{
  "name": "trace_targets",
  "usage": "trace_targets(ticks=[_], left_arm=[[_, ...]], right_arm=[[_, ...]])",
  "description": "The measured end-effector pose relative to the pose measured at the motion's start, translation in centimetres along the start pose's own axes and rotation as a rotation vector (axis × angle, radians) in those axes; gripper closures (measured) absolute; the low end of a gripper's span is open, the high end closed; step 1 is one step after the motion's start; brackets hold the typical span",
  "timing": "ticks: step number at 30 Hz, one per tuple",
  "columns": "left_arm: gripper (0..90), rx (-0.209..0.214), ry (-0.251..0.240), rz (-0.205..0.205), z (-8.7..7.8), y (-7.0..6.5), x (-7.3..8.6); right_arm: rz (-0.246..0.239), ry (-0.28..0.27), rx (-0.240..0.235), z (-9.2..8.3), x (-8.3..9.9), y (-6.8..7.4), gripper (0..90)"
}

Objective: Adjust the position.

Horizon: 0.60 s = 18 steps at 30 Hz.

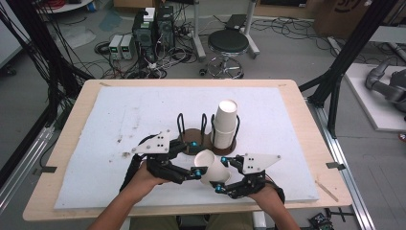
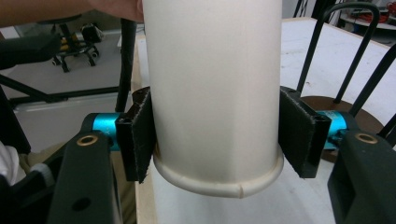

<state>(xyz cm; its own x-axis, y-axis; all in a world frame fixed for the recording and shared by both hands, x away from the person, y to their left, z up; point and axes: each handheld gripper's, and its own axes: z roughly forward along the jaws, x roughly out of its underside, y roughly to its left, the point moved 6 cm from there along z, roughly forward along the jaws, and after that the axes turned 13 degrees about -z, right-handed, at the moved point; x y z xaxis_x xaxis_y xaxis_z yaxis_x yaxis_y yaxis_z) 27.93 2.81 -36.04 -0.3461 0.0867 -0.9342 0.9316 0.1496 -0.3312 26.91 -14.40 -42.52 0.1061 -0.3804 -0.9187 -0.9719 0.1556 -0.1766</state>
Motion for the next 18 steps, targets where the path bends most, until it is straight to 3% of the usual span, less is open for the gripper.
trace_targets(ticks=[7, 13, 18], left_arm=[[35.1, -0.015, 0.026, -0.016, -0.2, 0.2, 0.6], [18.9, -0.057, 0.052, -0.055, -0.5, 0.7, 1.2], [17.3, -0.077, 0.094, -0.062, -1.1, 1.3, 2.3]], right_arm=[[-0.01, 0.036, -0.019, 0.1, 0.0, 0.0, 37.8], [-0.013, 0.065, -0.035, 0.2, 0.3, 0.0, 38.0], [-0.019, 0.124, -0.053, 0.7, 1.1, -0.3, 38.0]])
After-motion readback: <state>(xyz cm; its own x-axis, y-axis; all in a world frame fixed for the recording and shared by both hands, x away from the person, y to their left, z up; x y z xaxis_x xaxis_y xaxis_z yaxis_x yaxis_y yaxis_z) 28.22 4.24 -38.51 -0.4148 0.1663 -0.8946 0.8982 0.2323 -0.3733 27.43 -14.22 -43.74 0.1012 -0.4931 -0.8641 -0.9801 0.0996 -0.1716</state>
